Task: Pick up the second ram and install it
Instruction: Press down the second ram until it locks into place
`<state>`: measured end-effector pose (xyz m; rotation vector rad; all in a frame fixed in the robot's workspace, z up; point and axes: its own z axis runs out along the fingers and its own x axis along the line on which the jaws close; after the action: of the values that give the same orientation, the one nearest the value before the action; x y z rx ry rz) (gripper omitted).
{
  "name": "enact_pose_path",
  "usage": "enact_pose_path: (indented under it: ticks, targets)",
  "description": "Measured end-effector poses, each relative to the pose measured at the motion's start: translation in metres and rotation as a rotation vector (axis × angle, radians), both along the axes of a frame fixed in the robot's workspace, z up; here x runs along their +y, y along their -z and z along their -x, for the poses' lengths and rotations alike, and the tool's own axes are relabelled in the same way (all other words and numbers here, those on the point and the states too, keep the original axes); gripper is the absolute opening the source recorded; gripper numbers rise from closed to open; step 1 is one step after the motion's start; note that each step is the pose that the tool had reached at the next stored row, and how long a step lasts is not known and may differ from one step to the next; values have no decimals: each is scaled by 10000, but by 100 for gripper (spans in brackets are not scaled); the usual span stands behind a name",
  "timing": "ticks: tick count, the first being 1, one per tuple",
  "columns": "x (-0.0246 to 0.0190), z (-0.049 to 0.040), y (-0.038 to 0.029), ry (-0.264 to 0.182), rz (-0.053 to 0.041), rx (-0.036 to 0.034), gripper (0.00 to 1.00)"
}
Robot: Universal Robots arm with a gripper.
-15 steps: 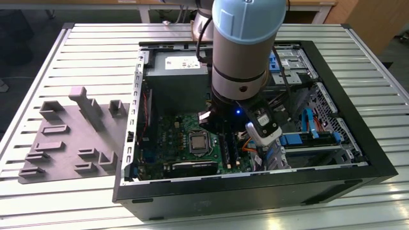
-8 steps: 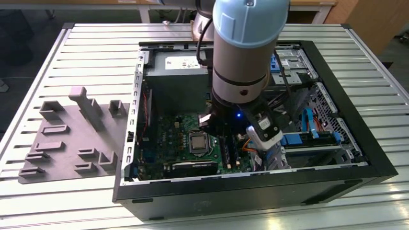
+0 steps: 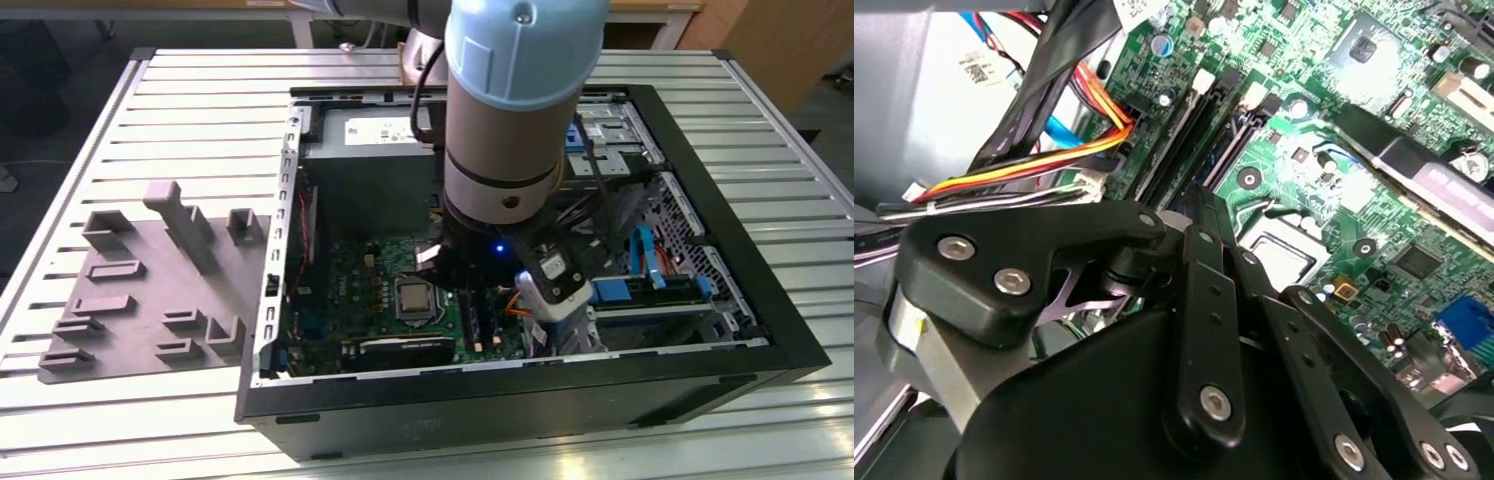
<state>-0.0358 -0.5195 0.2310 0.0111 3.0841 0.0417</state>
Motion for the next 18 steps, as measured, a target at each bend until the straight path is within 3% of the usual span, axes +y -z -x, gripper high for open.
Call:
enact_pose_path:
  ticks: [6,18]
  targets:
    - [-19,1,20,279,2,1,11]
    - [-26,0,35,289,1,0,11]
